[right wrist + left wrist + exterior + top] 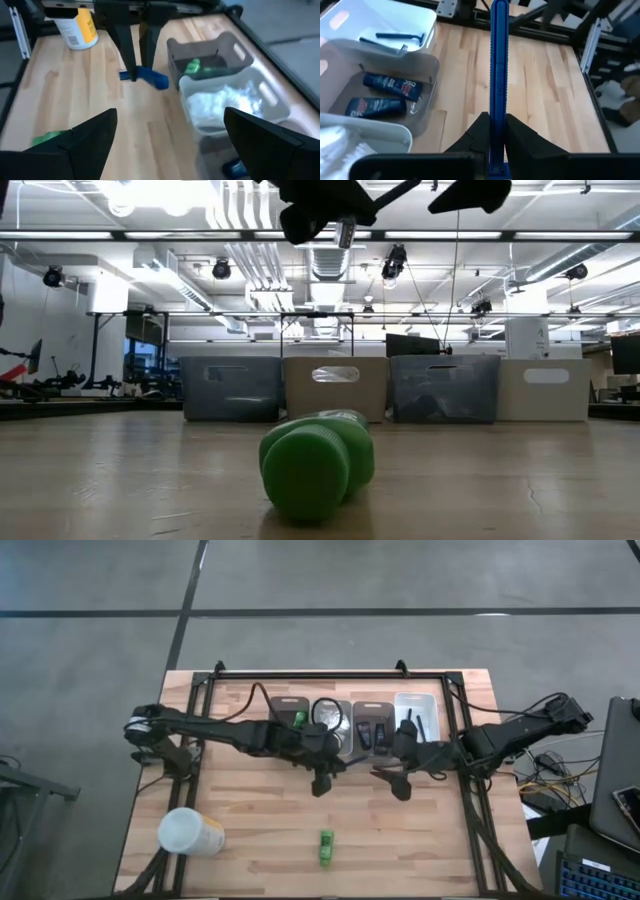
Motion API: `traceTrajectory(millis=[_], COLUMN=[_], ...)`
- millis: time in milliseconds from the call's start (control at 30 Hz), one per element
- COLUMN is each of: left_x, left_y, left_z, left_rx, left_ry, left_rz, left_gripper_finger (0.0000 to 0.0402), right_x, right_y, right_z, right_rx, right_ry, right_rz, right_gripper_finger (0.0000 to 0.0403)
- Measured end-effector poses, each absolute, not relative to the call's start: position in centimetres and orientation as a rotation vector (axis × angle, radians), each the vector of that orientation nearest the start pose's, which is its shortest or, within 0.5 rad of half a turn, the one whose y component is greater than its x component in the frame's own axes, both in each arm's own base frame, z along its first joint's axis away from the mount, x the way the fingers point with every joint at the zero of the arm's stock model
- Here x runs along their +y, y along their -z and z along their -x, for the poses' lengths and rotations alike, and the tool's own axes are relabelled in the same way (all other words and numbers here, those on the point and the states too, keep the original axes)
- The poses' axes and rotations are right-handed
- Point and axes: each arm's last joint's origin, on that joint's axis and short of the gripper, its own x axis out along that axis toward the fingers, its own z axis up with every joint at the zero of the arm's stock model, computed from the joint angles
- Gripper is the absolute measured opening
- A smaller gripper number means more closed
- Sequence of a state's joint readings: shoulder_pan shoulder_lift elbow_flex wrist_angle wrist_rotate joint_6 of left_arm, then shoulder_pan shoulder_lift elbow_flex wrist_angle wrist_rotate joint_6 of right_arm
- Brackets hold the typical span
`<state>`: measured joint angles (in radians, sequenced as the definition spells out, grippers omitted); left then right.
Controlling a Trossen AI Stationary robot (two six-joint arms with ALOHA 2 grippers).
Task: Pick & Place Travel size toiletries
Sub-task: Put the blue razor into the white bin
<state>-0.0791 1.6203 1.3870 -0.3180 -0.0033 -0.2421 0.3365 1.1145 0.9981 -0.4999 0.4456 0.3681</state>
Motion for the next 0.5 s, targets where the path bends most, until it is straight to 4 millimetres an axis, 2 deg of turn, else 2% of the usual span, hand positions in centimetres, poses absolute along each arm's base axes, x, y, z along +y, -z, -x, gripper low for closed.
traceTrajectory(millis=[133,333,500], left_x=[-2.0,-0.5,0.2], left_y=[-31.6,-30.8,-30.2], left_z=[-36.9,-37.9,-38.7], left_rx=[0.558,0.546,0.520], left_ry=[0.016,0.017,0.051], left_rz=[0.157,0.116,0.112], left_gripper_finger=[0.0039,0.0039,0.0039], right_x=[5.8,4.2,3.9], right_y=[-31.9,-31.8,-31.8], right_z=[-22.5,-22.9,-23.0], right_rx=[0.530,0.559,0.561], right_ry=[0.196,0.155,0.141], right_rz=[-0.067,-0.165,-0.181], right_gripper_finger=[0.0364,0.0364,0.0363])
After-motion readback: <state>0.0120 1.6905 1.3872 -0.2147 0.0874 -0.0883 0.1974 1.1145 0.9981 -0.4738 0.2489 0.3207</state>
